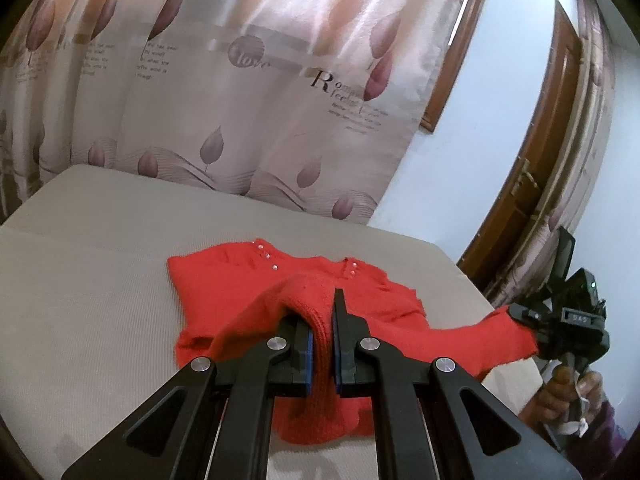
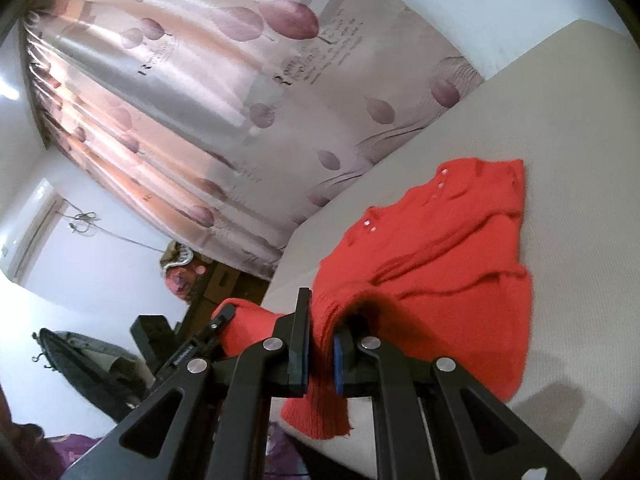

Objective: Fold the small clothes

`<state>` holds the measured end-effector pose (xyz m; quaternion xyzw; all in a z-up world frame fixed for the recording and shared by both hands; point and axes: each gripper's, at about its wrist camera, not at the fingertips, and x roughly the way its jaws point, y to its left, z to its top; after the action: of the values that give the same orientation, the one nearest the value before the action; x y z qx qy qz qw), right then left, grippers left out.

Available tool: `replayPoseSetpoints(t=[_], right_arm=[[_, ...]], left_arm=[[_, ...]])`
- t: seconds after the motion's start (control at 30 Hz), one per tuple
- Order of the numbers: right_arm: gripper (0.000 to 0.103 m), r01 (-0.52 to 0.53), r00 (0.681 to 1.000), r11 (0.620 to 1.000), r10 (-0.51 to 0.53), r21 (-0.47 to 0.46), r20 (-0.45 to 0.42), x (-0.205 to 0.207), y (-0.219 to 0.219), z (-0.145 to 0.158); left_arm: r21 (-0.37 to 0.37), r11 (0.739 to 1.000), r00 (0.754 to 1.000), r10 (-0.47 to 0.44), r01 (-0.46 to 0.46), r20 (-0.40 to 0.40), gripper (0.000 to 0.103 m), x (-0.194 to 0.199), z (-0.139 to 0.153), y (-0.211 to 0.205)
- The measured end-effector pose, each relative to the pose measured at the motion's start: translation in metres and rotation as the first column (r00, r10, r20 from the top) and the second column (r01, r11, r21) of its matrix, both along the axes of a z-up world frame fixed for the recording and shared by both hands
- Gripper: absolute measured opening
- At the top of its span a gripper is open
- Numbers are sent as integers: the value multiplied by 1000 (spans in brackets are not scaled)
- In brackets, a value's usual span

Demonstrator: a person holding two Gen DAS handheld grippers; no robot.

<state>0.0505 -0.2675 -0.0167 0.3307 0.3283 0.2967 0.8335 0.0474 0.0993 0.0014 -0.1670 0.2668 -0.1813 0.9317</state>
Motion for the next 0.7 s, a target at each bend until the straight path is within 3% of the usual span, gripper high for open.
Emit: replayPoseSetpoints(t=[0.7], right_arm=[[10, 30, 996, 999, -32, -32, -81, 87, -11, -37]], left_arm=[[75, 995, 997, 73, -73, -8, 7, 63, -23, 2]])
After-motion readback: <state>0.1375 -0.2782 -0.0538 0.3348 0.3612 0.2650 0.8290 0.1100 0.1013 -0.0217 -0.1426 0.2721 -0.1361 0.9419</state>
